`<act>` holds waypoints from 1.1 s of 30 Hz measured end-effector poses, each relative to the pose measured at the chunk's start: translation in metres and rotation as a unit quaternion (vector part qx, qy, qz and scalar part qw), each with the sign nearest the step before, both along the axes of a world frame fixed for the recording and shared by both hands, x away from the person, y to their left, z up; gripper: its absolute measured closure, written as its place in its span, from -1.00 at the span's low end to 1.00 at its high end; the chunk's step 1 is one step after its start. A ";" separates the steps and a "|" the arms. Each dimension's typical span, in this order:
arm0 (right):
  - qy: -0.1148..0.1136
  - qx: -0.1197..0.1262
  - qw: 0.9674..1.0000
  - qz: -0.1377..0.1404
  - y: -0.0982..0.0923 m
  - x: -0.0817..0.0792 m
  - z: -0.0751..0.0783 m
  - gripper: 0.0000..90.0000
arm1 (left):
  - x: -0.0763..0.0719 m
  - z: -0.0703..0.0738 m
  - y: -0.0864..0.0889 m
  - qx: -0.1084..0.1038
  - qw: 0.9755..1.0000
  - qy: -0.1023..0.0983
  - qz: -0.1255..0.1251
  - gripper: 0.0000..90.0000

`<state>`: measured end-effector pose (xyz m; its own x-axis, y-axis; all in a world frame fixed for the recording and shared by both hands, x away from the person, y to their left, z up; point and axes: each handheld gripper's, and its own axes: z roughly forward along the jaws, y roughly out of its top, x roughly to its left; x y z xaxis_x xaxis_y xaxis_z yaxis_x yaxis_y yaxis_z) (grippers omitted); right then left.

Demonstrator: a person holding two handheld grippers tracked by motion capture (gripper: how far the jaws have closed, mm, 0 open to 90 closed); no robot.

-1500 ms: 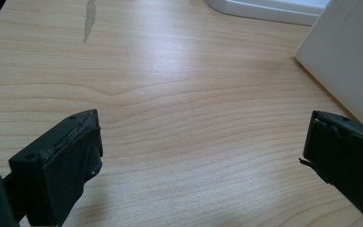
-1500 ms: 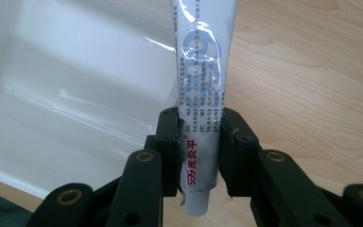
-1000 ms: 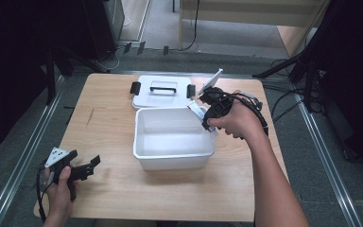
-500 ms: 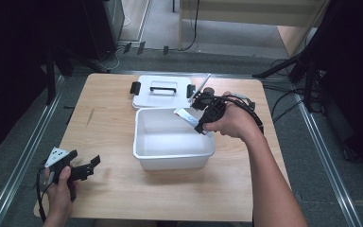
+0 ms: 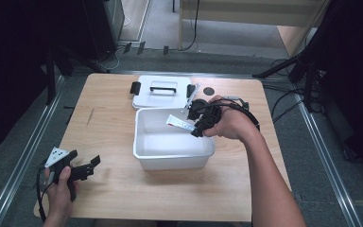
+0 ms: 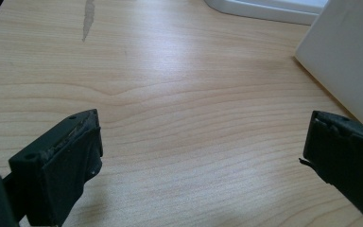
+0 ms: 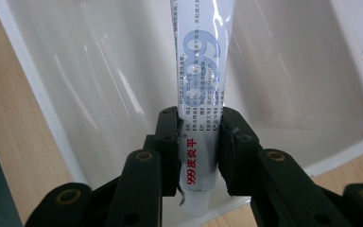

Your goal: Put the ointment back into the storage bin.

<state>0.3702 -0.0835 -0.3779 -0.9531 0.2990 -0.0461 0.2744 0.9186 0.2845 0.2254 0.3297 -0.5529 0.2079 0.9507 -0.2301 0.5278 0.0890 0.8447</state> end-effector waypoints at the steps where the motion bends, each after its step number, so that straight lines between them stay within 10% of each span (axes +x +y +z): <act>1: 0.000 -0.002 1.000 0.004 0.000 0.000 -0.001 0.62 | 0.000 0.000 0.000 0.000 1.000 0.000 0.000 -1.00; 33: 0.030 -0.053 0.998 0.016 0.009 0.003 -0.049 0.62 | 0.000 0.000 0.000 0.000 1.000 0.001 0.000 -1.00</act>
<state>0.3731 -0.0745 -0.4268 -0.9641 0.2647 -0.0190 0.2579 0.9513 0.1689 0.2252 0.3297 -0.5529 0.2084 0.9506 -0.2301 0.5293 0.0883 0.8438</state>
